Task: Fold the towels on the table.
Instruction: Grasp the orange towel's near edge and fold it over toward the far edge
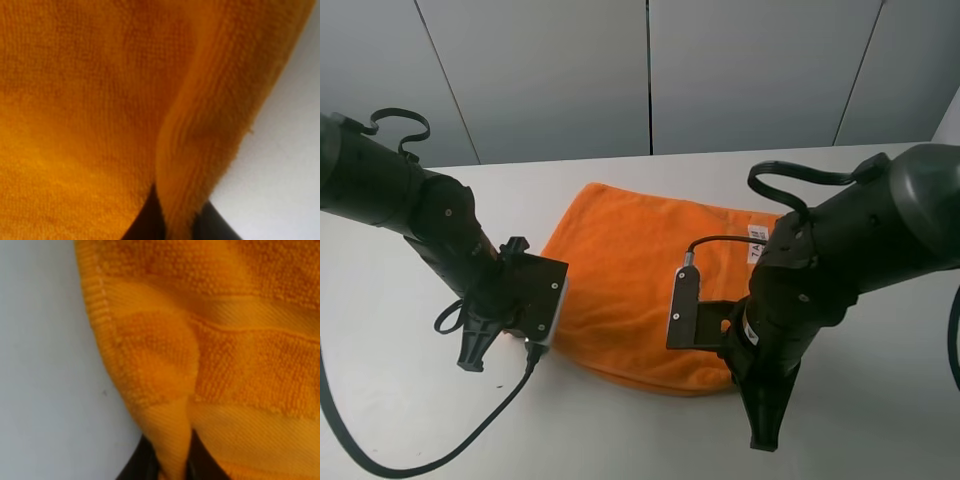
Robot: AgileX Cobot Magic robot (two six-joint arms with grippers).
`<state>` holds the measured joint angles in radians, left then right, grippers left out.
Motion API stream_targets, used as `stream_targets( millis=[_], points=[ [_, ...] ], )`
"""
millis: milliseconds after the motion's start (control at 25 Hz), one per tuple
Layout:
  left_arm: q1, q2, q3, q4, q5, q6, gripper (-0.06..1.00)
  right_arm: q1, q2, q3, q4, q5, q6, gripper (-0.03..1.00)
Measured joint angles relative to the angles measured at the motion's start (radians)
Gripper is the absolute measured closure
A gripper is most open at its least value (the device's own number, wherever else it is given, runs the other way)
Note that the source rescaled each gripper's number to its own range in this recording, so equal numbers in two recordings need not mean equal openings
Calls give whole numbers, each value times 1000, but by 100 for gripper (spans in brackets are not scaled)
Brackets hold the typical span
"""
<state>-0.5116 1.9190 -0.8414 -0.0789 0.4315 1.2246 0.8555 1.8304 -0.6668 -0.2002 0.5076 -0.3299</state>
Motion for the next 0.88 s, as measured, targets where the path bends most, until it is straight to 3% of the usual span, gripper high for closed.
stream_targets(
  millis=[280, 640, 880],
  points=[
    [-2, -74, 7, -5, 58, -63, 94, 0, -80, -8, -15, 87, 6, 97],
    [-4, -248, 8, -8, 174, -69, 94, 0, -237, -17, -293, 146, 129, 97],
    [-6, -335, 9, -10, 179, -100, 94, -7, -244, -54, -404, 172, 173, 97]
  ],
)
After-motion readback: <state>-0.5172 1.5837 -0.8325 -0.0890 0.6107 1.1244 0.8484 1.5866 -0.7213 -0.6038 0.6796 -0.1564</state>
